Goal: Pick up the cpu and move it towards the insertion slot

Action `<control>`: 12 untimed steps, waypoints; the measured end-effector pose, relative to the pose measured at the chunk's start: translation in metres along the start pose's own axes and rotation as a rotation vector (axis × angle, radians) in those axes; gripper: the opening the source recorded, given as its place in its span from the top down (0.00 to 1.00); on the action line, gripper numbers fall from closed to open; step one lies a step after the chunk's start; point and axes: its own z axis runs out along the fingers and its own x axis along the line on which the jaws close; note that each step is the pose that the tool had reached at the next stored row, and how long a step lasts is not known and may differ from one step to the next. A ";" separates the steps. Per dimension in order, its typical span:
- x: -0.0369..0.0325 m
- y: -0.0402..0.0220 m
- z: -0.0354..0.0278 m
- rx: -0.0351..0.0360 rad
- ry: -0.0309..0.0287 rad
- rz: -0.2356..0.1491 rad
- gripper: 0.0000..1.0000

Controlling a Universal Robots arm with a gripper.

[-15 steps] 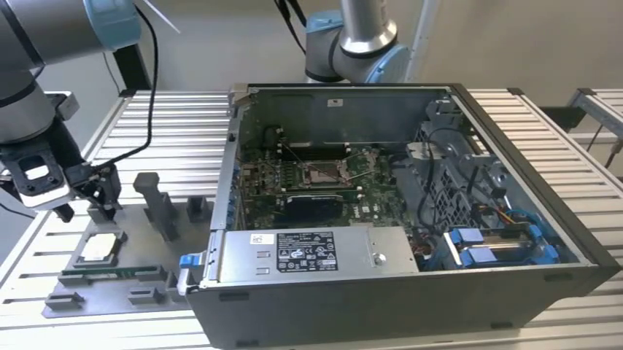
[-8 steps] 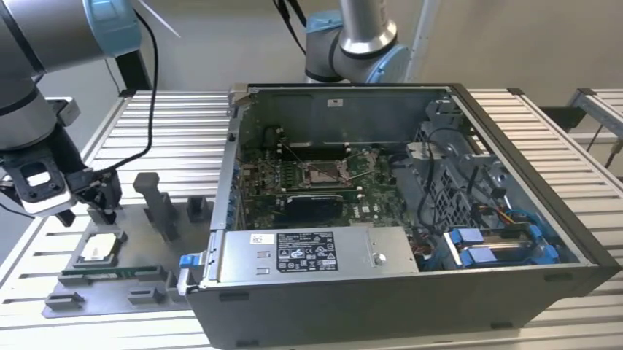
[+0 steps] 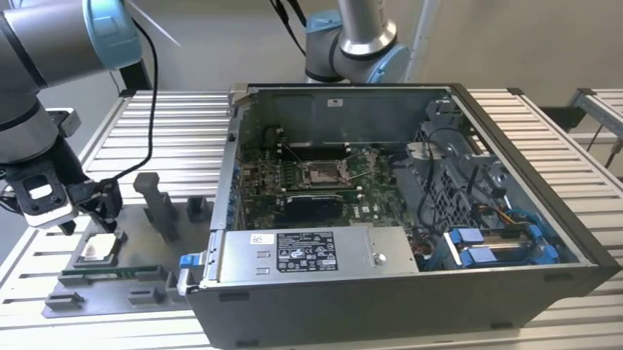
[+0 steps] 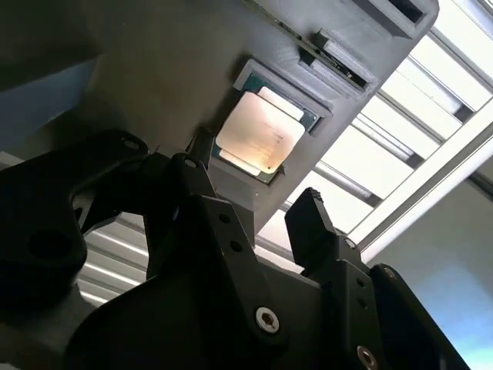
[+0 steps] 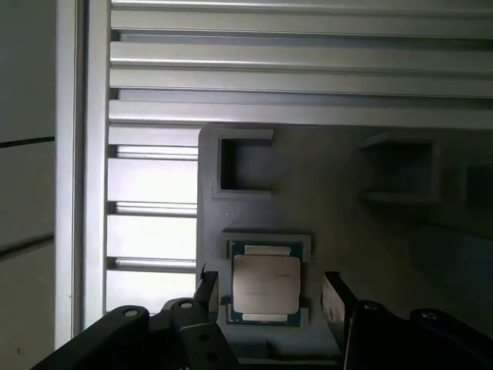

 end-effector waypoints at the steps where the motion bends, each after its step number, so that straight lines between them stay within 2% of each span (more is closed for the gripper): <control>1: 0.0001 -0.0006 0.0013 0.0000 0.0000 0.000 0.00; 12: 0.0004 -0.0078 0.0168 0.0000 0.0000 0.000 0.00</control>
